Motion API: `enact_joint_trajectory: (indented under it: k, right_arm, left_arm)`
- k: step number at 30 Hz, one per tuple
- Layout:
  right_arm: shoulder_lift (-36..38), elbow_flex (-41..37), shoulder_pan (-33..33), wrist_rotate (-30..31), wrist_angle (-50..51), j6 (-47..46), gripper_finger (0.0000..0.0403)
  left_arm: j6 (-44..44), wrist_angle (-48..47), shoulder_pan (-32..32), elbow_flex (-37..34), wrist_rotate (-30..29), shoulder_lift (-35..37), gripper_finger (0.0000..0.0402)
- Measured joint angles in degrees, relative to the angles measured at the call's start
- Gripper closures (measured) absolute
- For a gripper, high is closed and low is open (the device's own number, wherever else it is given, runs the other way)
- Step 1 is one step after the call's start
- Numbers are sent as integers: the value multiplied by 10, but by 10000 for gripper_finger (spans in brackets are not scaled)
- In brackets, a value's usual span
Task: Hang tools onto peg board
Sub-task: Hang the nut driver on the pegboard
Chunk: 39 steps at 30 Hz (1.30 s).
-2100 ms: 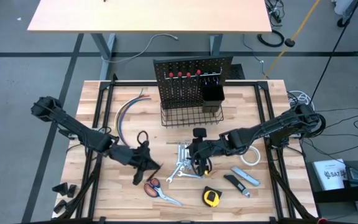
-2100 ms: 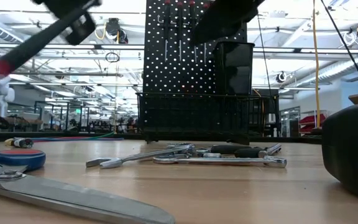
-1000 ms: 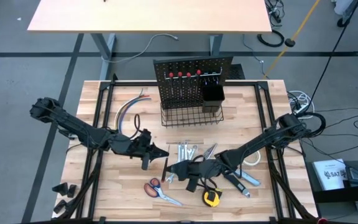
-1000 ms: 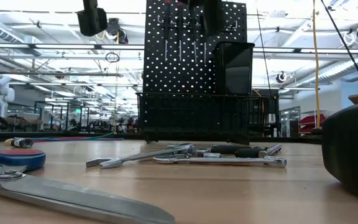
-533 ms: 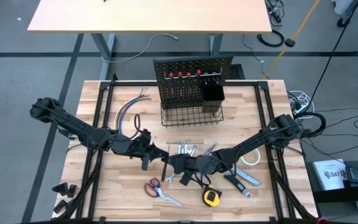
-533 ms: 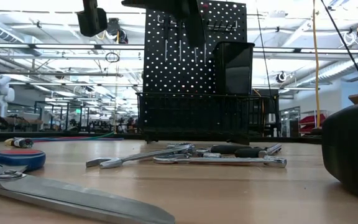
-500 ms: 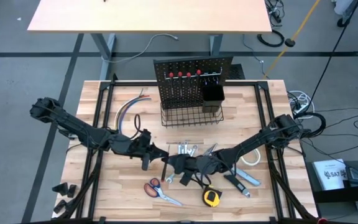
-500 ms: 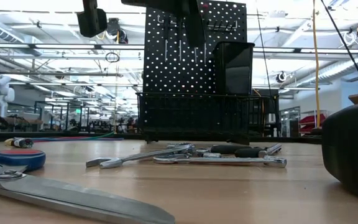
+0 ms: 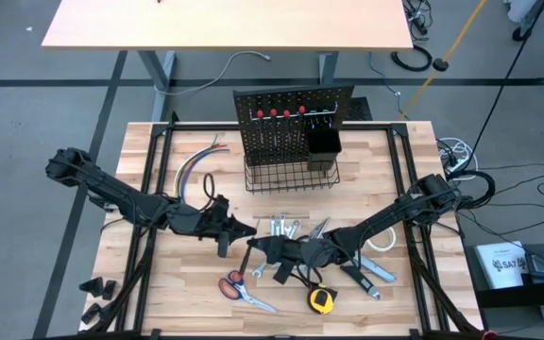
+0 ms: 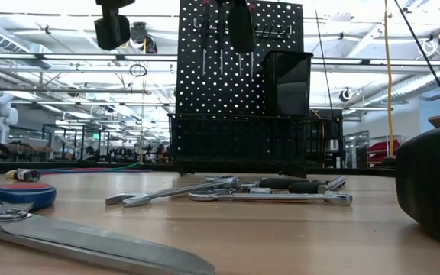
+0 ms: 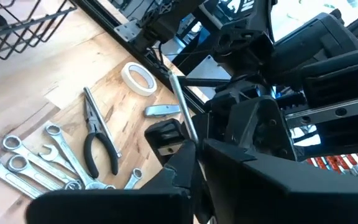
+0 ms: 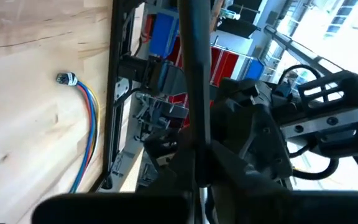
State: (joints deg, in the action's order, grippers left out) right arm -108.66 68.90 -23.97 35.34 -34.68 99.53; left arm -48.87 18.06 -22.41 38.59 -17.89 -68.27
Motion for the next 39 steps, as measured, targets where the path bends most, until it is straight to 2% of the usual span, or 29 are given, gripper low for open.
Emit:
enact_joint_trajectory:
  k: [6,11,13,16,21,24,27,30,34,39]
  right_arm:
    - [0,0,-4,16,4,-74,387]
    - [2,0,-16,87,11,-112,387]
    - [11,0,-17,116,22,-151,387]
    - [44,-1,-9,124,69,-266,387]
    - [144,-1,45,88,264,-548,387]
    - [215,0,86,14,369,-726,387]
    - [265,0,118,-63,427,-842,387]
    - [304,0,132,-70,438,-888,387]
    - [350,0,137,-68,422,-904,387]
    - [396,0,161,-65,360,-914,387]
  left_arm:
    - [75,7,9,0,-6,18,317]
    - [136,-43,23,0,12,85,275]
    - [165,-76,27,0,13,123,263]
    - [218,-129,27,0,10,171,255]
    - [294,-149,21,0,-27,224,253]
    - [359,-152,15,0,-67,239,253]
    - [420,-135,16,0,-134,245,253]
    - [478,-111,19,0,-177,244,253]
    - [525,-110,26,0,-184,244,253]
    - [540,-95,25,-28,-184,244,253]
